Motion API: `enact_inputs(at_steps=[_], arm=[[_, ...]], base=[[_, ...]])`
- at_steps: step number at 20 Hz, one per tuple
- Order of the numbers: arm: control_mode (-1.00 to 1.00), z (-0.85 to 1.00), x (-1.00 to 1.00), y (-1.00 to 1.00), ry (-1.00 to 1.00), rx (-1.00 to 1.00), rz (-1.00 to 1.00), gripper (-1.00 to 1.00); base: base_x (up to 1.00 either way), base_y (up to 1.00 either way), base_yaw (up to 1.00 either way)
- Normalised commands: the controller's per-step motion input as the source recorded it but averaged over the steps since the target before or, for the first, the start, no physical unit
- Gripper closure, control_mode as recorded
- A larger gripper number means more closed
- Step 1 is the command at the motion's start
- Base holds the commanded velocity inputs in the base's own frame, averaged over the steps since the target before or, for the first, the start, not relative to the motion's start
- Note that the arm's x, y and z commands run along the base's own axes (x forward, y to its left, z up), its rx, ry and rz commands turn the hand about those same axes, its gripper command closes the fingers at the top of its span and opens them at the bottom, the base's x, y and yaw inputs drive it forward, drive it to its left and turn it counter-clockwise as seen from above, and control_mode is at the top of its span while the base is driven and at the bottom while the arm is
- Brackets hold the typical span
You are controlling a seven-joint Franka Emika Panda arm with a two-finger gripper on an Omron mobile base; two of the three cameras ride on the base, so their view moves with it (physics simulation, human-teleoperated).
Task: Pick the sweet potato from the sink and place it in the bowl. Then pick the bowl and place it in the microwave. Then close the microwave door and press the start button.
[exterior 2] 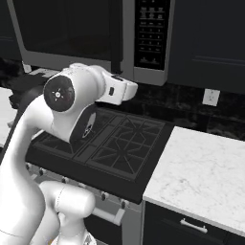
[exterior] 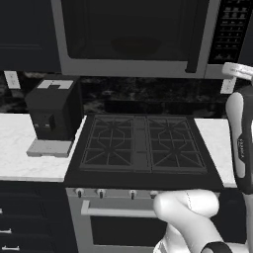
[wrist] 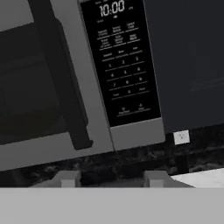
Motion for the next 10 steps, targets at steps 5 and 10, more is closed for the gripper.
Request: enact_inputs(at_steps=[5, 10], arm=[[-1.0, -0.25, 0.08, 0.0, -0.32, -0.06, 0.0, 1.0], [-1.0, -0.07, 0.22, -0.08, -0.03, 0.0, -0.02, 1.0]], base=[[0.0, 0.0, 0.0], [0.0, 0.0, 0.0]])
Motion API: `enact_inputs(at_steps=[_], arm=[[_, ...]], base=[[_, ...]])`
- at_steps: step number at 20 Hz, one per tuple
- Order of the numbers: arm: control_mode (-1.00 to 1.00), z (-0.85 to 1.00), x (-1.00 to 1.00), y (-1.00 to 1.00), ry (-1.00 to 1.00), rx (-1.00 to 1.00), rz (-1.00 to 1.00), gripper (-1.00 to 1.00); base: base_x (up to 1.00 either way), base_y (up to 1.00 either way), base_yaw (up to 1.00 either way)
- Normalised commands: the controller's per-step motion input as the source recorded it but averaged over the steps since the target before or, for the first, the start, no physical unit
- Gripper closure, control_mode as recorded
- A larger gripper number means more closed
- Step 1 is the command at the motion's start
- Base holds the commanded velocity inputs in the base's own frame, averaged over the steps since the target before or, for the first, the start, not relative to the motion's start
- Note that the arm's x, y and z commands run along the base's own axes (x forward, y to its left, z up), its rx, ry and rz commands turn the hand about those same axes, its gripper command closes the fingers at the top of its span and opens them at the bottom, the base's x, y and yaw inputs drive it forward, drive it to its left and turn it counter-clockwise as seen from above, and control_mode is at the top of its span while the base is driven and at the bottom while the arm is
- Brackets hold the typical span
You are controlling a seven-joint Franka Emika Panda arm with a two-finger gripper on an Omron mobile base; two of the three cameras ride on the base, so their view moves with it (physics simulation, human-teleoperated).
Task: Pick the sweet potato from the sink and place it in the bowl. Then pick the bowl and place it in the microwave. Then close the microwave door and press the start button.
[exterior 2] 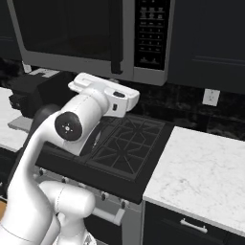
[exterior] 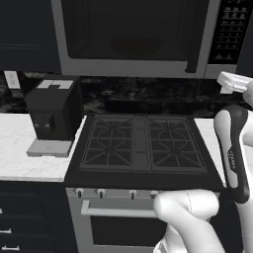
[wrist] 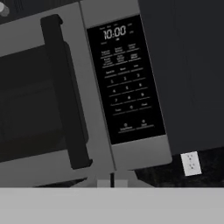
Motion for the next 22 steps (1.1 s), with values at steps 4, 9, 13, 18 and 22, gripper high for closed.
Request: enact_inputs(at_steps=[4, 9, 13, 18, 22], arm=[[-1.0, -0.13, 0.26, -0.07, -0.04, -0.01, -0.02, 1.0], [-1.0, -0.01, 0.3, -0.06, 0.0, 0.0, -0.01, 1.0], [-1.0, 0.0, 0.4, -0.04, 0.0, 0.0, 0.0, 1.0], [-1.0, 0.0, 0.31, -0.16, 0.0, 0.0, 0.0, 1.0], [-1.0, 0.0, 0.09, -0.02, 0.0, -0.1, -0.05, 1.0]], base=[[0.0, 0.0, 0.0], [0.0, 0.0, 0.0], [0.0, 0.0, 0.0], [0.0, 0.0, 0.0], [0.0, 0.0, 0.0]])
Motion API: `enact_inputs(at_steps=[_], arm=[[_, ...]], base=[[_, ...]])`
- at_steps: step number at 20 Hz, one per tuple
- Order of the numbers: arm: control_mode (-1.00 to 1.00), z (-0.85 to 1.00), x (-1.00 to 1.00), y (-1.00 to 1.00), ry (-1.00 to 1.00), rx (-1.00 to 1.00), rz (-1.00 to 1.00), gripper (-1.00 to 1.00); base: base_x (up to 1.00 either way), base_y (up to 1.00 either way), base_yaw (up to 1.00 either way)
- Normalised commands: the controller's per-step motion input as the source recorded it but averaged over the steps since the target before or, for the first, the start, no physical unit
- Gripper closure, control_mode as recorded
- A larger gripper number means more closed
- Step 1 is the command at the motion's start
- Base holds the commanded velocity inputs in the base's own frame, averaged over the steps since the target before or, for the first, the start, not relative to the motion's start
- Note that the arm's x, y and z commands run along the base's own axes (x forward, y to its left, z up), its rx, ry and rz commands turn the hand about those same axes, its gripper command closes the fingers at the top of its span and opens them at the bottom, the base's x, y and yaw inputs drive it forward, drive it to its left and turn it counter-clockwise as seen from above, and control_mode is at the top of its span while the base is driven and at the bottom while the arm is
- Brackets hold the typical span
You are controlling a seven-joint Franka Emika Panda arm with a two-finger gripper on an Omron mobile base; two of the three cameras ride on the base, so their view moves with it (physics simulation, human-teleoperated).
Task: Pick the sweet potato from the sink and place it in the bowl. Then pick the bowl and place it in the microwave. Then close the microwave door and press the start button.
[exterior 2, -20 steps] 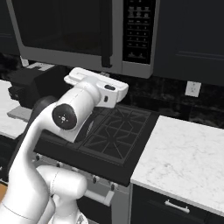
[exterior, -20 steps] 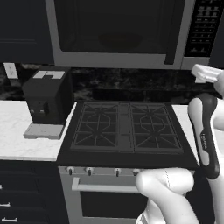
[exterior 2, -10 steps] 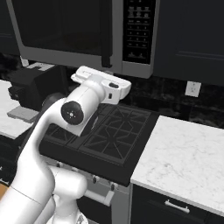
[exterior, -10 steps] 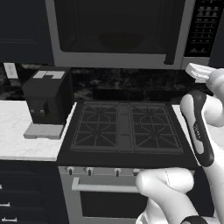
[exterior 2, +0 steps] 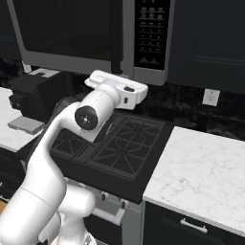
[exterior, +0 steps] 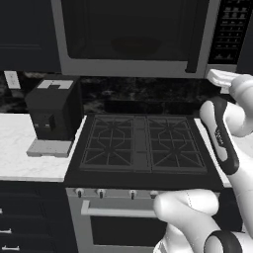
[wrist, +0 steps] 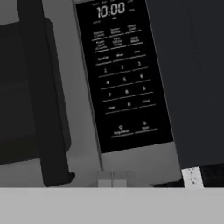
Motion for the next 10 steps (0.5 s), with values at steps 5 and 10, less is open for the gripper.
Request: enact_inputs(at_steps=[5, 10], arm=[[-1.0, 0.01, 0.0, -0.06, 0.09, -0.15, -0.05, 1.0], [-1.0, 0.01, 0.02, -0.2, 0.11, -0.07, -0.02, 1.0]], base=[[0.0, 0.0, 0.0], [0.0, 0.0, 0.0]])
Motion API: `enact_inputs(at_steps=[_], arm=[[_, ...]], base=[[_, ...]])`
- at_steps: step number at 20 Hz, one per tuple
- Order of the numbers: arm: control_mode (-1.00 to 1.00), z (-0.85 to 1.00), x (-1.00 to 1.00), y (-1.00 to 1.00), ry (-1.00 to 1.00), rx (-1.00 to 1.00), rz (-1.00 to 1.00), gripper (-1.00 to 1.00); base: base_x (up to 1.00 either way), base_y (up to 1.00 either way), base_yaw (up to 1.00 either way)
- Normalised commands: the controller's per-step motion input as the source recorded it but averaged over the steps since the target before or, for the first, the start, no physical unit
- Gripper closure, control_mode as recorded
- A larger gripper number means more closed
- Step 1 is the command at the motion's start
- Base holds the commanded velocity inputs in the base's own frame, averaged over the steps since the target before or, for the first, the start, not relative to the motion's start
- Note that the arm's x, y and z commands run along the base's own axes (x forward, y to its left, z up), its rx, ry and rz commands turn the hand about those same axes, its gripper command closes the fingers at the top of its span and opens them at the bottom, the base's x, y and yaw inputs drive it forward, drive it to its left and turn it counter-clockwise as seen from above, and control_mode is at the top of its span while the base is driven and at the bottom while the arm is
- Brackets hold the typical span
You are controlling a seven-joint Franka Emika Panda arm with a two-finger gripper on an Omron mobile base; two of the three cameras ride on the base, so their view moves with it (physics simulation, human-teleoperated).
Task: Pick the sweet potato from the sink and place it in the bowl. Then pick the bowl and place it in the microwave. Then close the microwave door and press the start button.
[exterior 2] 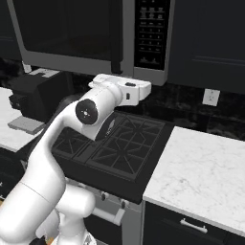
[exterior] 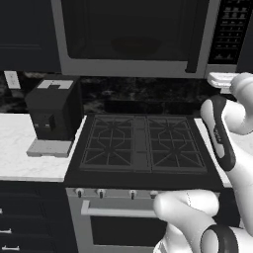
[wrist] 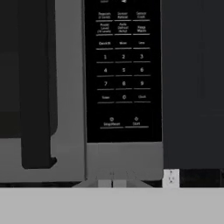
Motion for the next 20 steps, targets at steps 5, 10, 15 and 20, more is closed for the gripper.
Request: enact_inputs(at_steps=[5, 10, 15, 20], arm=[[-1.0, 0.0, 0.17, -0.19, 0.0, 0.0, 0.0, 1.0], [-1.0, 0.0, 0.19, -0.11, 0.0, 0.0, 0.0, 1.0], [-1.0, -0.02, 0.27, -0.06, 0.0, 0.0, 0.0, 1.0], [-1.0, 0.0, 0.04, -0.18, -0.02, 0.0, 0.0, 1.0]], base=[[0.0, 0.0, 0.0], [0.0, 0.0, 0.0], [0.0, 0.0, 0.0], [0.0, 0.0, 0.0]])
